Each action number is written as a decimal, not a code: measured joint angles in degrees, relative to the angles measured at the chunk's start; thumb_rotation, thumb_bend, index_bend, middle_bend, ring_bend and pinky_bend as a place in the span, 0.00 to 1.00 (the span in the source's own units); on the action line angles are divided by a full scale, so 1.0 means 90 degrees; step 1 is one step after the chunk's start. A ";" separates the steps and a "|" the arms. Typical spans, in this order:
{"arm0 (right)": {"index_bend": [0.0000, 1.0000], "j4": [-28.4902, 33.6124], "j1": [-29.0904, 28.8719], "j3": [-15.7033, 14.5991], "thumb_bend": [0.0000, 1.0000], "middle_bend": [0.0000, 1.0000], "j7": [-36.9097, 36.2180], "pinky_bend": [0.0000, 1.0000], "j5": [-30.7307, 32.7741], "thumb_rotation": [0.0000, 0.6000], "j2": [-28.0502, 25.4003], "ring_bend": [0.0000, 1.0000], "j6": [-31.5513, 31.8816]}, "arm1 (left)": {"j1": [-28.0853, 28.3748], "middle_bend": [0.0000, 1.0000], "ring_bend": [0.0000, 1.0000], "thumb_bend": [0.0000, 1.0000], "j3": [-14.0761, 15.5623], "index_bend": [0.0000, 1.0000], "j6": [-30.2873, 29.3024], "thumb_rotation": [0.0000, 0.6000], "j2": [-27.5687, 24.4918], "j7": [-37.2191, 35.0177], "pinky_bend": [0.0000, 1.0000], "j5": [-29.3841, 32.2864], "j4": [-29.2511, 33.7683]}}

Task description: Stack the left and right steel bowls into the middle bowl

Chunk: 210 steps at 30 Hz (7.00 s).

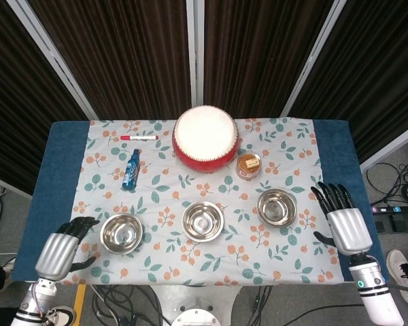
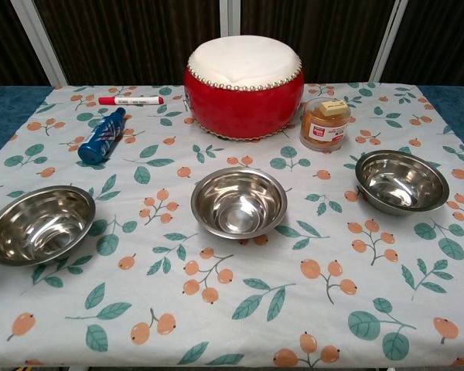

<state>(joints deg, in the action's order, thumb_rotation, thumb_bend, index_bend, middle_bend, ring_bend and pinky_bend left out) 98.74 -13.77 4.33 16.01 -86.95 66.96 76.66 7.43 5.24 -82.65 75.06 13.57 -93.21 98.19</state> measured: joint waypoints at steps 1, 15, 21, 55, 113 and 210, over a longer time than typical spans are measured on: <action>0.00 0.0048 -0.0027 0.0011 0.04 0.03 0.0018 0.00 -0.0015 1.00 -0.0019 0.00 -0.0021 | 0.0010 0.34 0.25 0.10 0.0017 0.30 0.0095 1.00 0.0039 0.0103 0.36 -0.0001 0.0011; 0.00 0.0267 -0.0117 0.0086 0.04 0.03 0.0208 0.00 0.0119 1.00 -0.0123 0.00 -0.0053 | 0.0472 0.38 0.29 0.16 -0.0171 0.35 0.1041 1.00 0.1024 0.0860 0.39 0.0163 -0.0560; 0.00 0.0181 -0.0140 0.0091 0.04 0.03 0.0155 0.00 0.0179 1.00 -0.0116 0.00 -0.0090 | 0.0562 0.43 0.34 0.17 -0.0171 0.40 0.1354 1.00 0.1221 0.0961 0.44 0.0407 -0.0865; 0.00 0.0060 -0.0208 0.0101 0.04 0.03 0.0116 0.00 0.0414 1.00 -0.0116 0.00 -0.0148 | 0.0969 0.72 0.63 0.36 -0.0340 0.69 0.1364 1.00 0.2176 0.1327 0.74 0.0483 -0.2289; 0.04 0.0040 0.0044 0.0242 0.06 0.13 -0.0862 0.00 0.0460 1.00 -0.0661 0.00 0.0049 | 0.2449 0.41 0.33 0.11 -0.1201 0.29 0.1766 1.00 0.1723 0.2632 0.46 0.1006 -0.0235; 0.00 0.0984 -0.2314 0.0339 0.00 0.07 0.2117 0.00 0.1251 1.00 0.0730 0.00 -0.1204 | 0.0801 0.40 0.32 0.30 -0.1278 0.30 0.0130 1.00 0.0227 -0.0534 0.41 0.1248 -0.1043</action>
<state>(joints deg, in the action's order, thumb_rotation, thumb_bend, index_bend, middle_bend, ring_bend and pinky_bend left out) 107.59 -34.59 7.38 35.07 -75.69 73.53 65.82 14.64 -6.26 -81.48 77.10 8.77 -81.98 88.80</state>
